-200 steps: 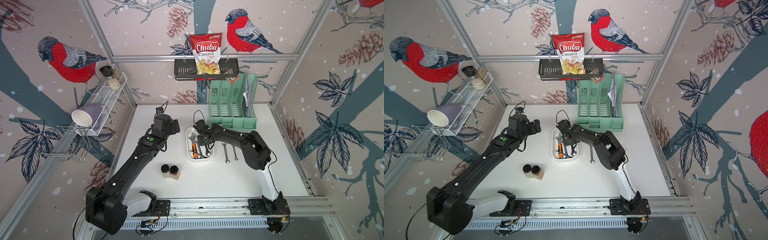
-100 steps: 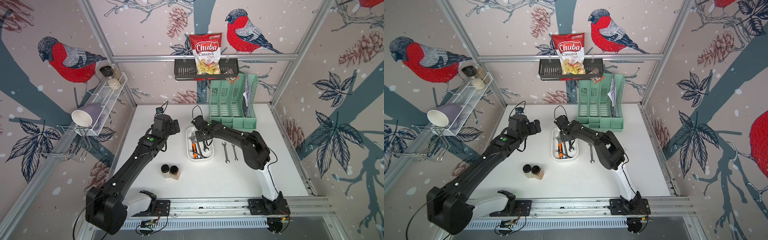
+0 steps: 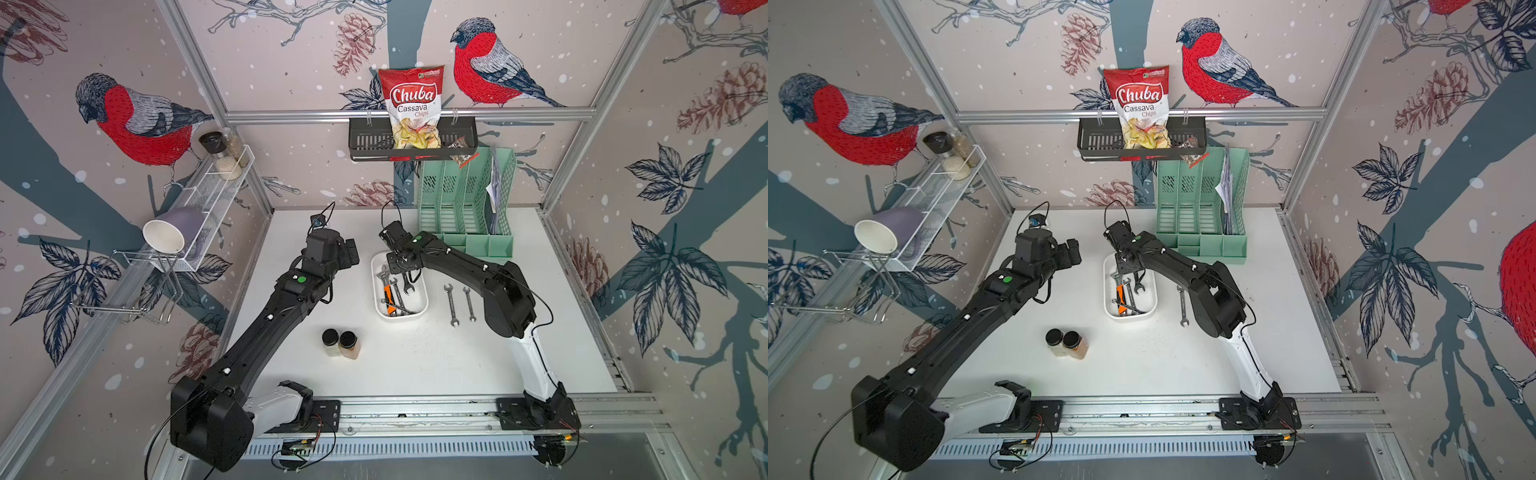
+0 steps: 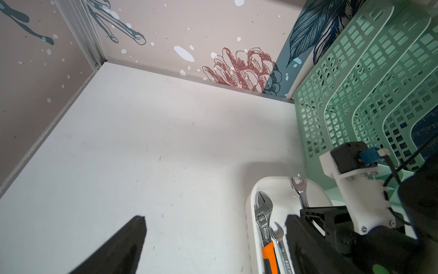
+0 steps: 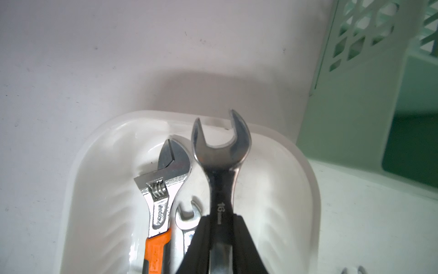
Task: Take out the wrench from the storage box
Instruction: Place the wrench at the center of the board.
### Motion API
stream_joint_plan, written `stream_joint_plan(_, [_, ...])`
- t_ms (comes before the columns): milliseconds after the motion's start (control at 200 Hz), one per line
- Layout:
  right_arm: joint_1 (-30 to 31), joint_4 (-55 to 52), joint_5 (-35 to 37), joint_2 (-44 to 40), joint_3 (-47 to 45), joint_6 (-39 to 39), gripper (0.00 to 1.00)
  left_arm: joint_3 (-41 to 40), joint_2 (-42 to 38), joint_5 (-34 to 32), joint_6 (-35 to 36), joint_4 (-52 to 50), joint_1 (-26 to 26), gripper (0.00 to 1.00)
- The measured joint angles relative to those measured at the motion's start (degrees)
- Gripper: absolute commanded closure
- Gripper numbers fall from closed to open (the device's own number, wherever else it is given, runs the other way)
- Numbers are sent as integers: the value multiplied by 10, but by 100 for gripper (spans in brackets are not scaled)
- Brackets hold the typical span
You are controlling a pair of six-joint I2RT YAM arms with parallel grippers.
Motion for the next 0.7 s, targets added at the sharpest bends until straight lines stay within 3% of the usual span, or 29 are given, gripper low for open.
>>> stream_joint_plan(700, [5, -30, 9, -31, 19, -1, 92, -1, -3, 0, 0, 0, 2, 5])
